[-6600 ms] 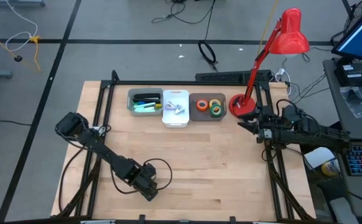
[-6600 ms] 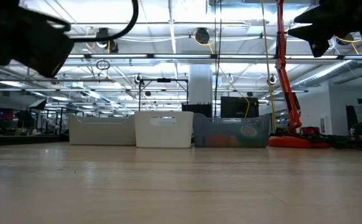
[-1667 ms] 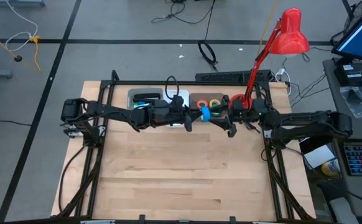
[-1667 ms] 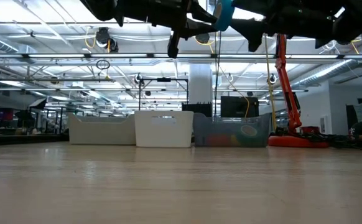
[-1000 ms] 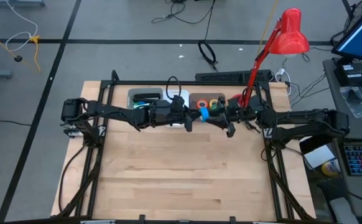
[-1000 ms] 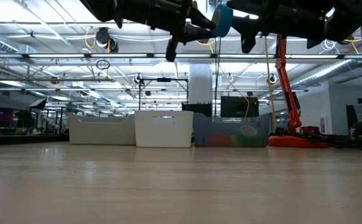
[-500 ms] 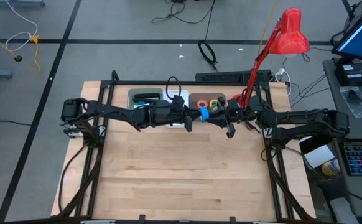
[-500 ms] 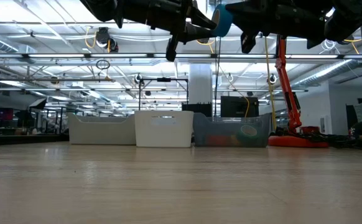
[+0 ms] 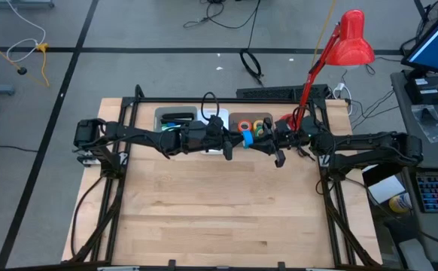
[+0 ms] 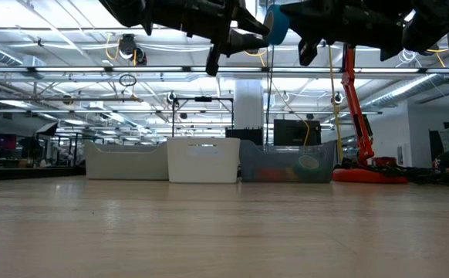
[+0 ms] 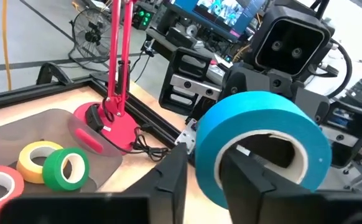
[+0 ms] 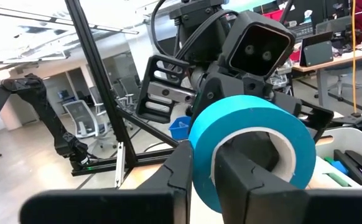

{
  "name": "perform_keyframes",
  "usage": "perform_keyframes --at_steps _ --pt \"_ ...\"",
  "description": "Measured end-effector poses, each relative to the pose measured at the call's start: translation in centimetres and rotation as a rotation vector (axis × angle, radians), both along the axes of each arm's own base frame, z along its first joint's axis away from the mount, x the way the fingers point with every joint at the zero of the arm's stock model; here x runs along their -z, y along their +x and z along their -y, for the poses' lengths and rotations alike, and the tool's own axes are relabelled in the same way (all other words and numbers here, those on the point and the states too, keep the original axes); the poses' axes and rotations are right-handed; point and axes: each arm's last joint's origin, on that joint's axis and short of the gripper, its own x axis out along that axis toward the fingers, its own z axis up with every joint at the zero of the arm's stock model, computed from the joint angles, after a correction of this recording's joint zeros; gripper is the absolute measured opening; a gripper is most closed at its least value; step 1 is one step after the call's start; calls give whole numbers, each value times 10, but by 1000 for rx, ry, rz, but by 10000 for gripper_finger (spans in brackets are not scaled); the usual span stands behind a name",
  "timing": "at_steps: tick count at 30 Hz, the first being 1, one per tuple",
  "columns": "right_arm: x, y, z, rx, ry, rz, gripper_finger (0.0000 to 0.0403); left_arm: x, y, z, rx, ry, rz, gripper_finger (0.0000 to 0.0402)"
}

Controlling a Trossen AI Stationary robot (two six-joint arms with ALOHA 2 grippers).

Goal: Pick and place Stapler, Stapler remover, tape
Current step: Put the blue tape into the black bin

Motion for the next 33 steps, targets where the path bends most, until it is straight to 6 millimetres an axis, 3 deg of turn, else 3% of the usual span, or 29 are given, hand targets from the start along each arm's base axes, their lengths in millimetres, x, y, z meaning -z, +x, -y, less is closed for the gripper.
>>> perform_keyframes --at_steps 6,11,16,19,26,29,33 --pt "1 0 0 1 4 -9 34 4 -1 0 81 2 -58 157" --pt "7 1 1 31 19 -70 34 11 -12 -6 168 -99 -223 187" --pt "13 1 3 96 10 -126 34 17 -26 -7 261 -206 -373 192" --pt "15 1 4 131 -19 -148 34 10 -35 -6 274 -221 -407 193" --pt "25 -2 14 215 -143 -233 34 16 -53 6 309 -209 -610 189" --pt "27 -3 19 257 -189 -258 38 30 -62 9 244 -213 -757 189" --pt "28 -4 24 291 -217 -264 40 34 -66 9 131 -181 -802 189"
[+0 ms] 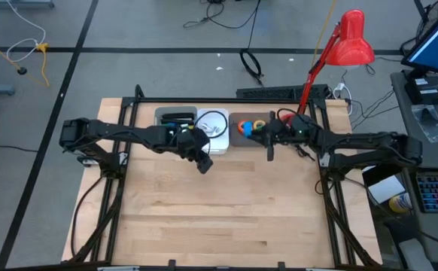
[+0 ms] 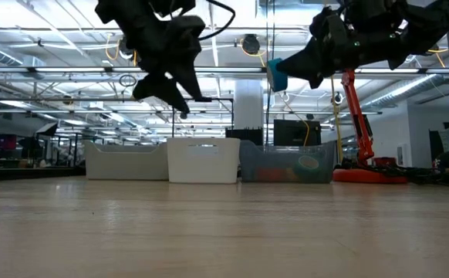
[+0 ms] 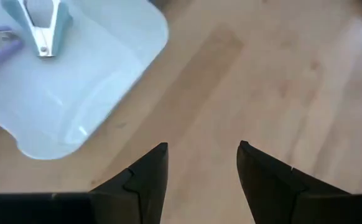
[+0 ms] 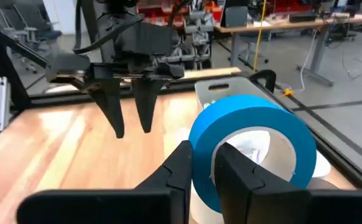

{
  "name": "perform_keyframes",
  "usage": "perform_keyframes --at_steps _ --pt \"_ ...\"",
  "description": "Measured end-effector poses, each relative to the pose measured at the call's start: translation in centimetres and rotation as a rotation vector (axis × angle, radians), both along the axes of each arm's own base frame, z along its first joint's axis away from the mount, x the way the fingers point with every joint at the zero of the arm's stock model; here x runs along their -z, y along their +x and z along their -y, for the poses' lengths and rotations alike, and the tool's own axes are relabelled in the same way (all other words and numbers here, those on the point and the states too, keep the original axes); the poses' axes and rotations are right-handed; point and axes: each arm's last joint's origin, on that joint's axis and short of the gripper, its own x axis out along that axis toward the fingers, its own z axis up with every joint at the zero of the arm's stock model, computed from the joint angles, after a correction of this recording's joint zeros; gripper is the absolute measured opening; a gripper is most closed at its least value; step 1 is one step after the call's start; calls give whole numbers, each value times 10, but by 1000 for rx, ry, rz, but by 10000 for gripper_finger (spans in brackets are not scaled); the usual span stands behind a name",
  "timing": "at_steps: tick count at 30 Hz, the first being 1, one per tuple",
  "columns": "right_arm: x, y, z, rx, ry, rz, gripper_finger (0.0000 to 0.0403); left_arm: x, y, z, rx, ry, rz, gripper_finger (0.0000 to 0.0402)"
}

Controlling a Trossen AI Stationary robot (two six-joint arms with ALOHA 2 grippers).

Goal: Pick and place Stapler, Stapler remover, tape
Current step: Put the blue tape into the black bin

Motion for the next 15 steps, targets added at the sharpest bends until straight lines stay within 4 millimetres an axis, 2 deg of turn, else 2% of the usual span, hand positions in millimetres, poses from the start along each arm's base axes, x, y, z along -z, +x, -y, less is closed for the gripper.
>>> perform_keyframes --at_steps 4,9,13,15 --pt "-2 8 7 11 -2 -38 42 -12 -8 -1 36 54 39 189" --pt "-5 35 19 19 -38 -140 43 -38 -25 -8 50 167 114 189" --pt "-3 57 32 28 -35 -285 43 -57 -48 -12 87 230 180 189" --pt "2 62 38 22 -25 -388 44 -57 -61 -13 84 242 206 189"
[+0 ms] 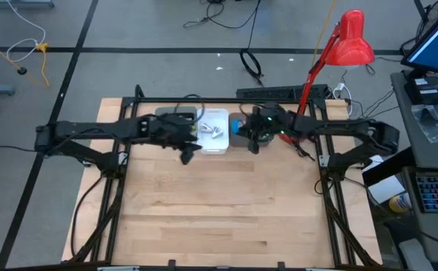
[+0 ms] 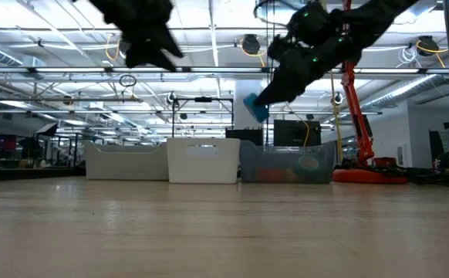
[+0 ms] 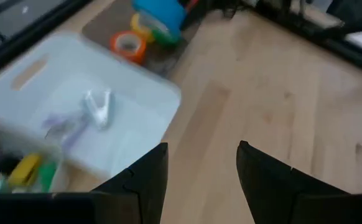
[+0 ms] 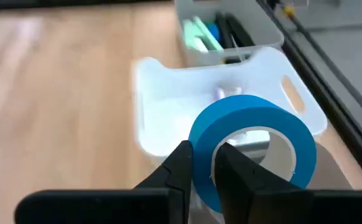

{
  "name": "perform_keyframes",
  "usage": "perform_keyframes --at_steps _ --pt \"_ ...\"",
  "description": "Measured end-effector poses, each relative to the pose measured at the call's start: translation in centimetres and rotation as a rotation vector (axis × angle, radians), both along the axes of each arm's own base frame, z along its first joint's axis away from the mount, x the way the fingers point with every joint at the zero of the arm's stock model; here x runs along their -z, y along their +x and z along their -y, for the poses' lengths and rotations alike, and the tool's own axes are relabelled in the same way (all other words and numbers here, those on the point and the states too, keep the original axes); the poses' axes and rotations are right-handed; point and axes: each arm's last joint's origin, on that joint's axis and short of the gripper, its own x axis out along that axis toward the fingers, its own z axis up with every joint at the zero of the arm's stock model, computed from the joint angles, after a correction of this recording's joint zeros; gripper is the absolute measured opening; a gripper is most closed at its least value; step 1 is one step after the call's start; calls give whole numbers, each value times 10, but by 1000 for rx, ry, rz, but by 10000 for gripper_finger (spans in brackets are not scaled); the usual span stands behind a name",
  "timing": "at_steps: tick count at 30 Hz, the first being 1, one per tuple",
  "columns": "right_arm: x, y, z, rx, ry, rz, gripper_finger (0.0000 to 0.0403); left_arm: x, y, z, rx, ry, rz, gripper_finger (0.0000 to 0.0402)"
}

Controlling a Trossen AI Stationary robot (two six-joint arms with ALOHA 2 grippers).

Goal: Pick and place Stapler, Stapler remover, tape
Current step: Put the blue tape into the black bin

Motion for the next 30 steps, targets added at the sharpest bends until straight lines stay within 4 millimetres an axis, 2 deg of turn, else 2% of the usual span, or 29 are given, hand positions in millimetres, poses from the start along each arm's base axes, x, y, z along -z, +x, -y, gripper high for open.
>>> perform_keyframes --at_steps 2,4,8,14,21,30 --pt "-1 10 9 25 -29 -52 44 4 -17 0 -9 1 18 189" --pt "3 11 15 43 -26 -158 44 5 -32 1 -8 7 95 189" --pt "5 17 28 58 -17 -263 44 21 -65 7 23 14 182 189" --pt "16 28 40 58 12 -338 39 36 -105 13 -9 33 344 189" --pt "36 28 37 60 86 -472 43 48 -135 17 -54 63 488 189" --pt "40 23 36 88 77 -548 45 55 -163 21 -42 112 627 189"
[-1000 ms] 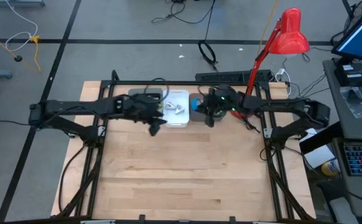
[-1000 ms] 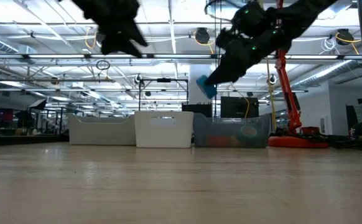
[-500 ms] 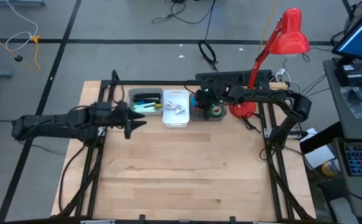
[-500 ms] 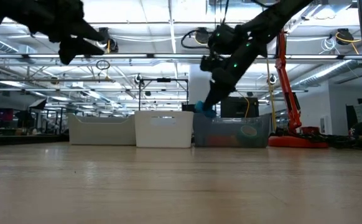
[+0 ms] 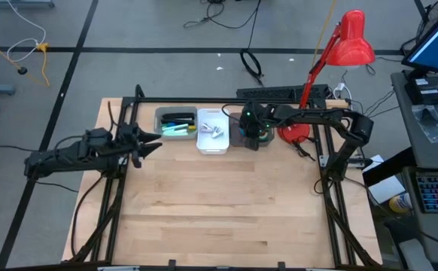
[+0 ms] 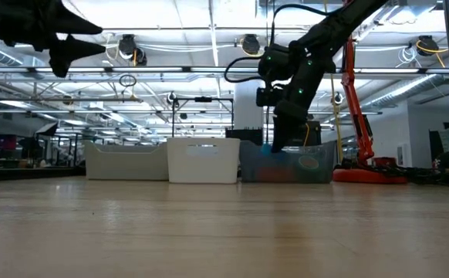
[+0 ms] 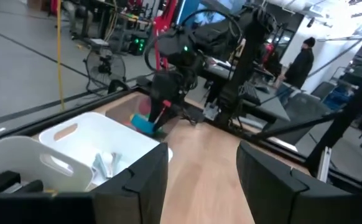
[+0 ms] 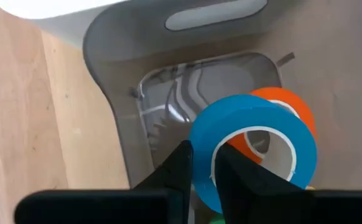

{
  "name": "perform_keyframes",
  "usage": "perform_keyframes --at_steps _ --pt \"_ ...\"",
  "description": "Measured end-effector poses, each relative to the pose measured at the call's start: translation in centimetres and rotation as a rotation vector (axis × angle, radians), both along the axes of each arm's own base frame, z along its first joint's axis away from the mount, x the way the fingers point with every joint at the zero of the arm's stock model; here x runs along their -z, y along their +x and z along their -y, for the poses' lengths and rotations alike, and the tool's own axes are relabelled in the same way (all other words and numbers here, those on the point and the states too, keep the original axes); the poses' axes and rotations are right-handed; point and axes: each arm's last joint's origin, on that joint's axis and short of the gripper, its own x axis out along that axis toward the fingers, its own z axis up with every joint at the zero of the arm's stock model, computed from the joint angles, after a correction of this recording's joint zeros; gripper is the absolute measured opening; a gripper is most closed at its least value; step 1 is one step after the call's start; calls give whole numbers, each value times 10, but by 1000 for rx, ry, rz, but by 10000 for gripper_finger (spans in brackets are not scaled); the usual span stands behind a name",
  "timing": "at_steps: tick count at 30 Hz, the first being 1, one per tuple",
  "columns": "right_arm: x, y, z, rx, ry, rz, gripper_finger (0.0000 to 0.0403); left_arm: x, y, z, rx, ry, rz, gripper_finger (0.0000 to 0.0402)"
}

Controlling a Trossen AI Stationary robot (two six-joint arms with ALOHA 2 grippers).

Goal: Pick and place Stapler, Stapler remover, tape
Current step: Put the blue tape into the black bin

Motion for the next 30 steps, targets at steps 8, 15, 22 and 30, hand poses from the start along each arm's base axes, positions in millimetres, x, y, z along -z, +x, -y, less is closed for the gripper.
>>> perform_keyframes --at_steps 8,15,22,30 --pt "5 1 0 19 21 -12 47 38 3 3 32 -16 -23 189" --pt "14 1 -1 25 45 -56 47 73 12 7 89 -34 20 189" --pt "14 2 -3 16 43 -56 49 80 13 11 127 -39 -36 189" --pt "14 5 -9 -11 40 -49 100 80 13 11 132 -41 -36 189"
